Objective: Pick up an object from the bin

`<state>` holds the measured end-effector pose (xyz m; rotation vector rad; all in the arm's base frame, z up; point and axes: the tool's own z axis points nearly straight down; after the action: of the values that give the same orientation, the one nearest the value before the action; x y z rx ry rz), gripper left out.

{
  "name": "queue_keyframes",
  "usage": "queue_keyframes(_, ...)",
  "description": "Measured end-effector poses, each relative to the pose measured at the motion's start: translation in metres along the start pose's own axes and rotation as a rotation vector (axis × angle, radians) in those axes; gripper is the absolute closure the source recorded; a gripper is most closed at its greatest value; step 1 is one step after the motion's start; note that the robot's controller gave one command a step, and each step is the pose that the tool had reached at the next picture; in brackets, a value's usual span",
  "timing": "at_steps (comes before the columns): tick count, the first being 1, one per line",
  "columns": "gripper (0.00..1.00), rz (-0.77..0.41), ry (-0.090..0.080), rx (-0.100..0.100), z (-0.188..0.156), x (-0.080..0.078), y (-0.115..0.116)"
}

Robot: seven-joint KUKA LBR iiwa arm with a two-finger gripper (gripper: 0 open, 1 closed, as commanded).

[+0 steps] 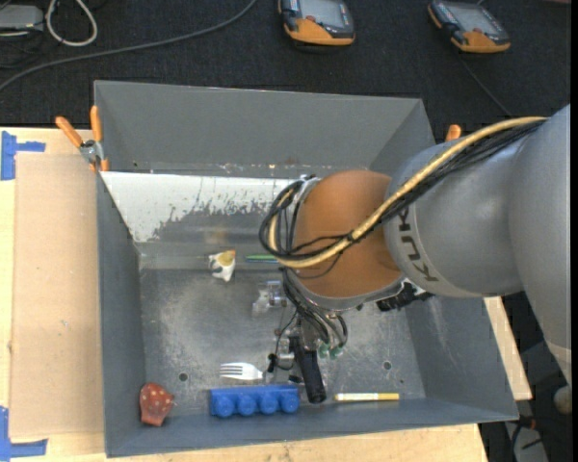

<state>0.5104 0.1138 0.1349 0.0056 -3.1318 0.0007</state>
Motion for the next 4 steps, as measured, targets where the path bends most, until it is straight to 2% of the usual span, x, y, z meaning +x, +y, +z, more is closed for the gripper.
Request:
queue_keyframes(1, 0.0, 0.005, -0.008, -0.001, -0.004, -0.002, -0.001)
queue_keyframes(2, 0.0, 0.023, -0.015, -0.003, 0.064, 0.017, 0.012)
queue_keyframes(3, 0.0, 0.088, -0.023, -0.006, -0.003, 0.021, 0.018)
queue_keyframes(4, 0.0, 0.171, -0.014, -0.003, 0.027, 0.026, 0.011)
